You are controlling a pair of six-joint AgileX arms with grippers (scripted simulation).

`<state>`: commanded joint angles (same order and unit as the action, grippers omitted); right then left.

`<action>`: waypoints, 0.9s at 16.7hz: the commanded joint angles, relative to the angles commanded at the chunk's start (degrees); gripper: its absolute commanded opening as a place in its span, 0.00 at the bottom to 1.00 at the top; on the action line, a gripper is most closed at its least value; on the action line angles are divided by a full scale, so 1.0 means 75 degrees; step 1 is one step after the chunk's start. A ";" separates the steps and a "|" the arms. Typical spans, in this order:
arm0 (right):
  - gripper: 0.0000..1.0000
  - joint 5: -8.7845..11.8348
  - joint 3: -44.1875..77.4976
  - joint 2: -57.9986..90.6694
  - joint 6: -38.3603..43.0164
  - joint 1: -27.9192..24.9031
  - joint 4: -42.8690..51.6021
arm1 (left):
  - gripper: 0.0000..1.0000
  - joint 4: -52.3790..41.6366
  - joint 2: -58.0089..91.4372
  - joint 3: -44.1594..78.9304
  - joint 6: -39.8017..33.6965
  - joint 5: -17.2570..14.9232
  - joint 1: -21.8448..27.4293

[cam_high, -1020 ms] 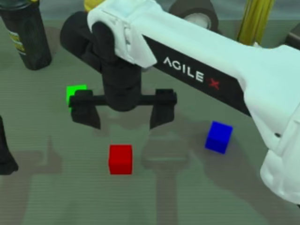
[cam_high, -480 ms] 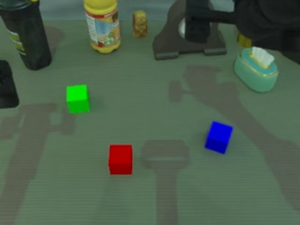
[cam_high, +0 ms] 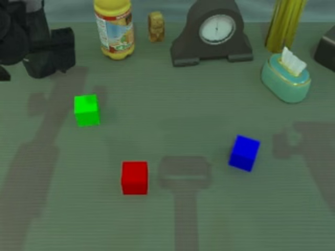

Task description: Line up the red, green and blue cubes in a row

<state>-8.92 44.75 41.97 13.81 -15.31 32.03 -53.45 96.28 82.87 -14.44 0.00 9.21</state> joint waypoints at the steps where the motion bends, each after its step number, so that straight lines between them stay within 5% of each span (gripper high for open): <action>1: 1.00 0.0080 -0.0807 -0.0727 -0.0263 0.0262 -0.0456 | 1.00 -0.0398 0.0716 0.0595 -0.0107 0.0000 0.0068; 8: 1.00 0.0859 -0.4941 -0.4453 -0.1562 0.1610 -0.3335 | 1.00 -0.2406 0.4259 0.4007 -0.0706 -0.0023 0.0437; 15: 1.00 0.1189 -0.5967 -0.5596 -0.1842 0.1965 -0.4271 | 1.00 -0.2890 0.5245 0.5050 -0.0876 -0.0037 0.0537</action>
<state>0.00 0.00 0.00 0.00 -0.57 0.00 -75.13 135.62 120.75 -21.01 -0.27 13.24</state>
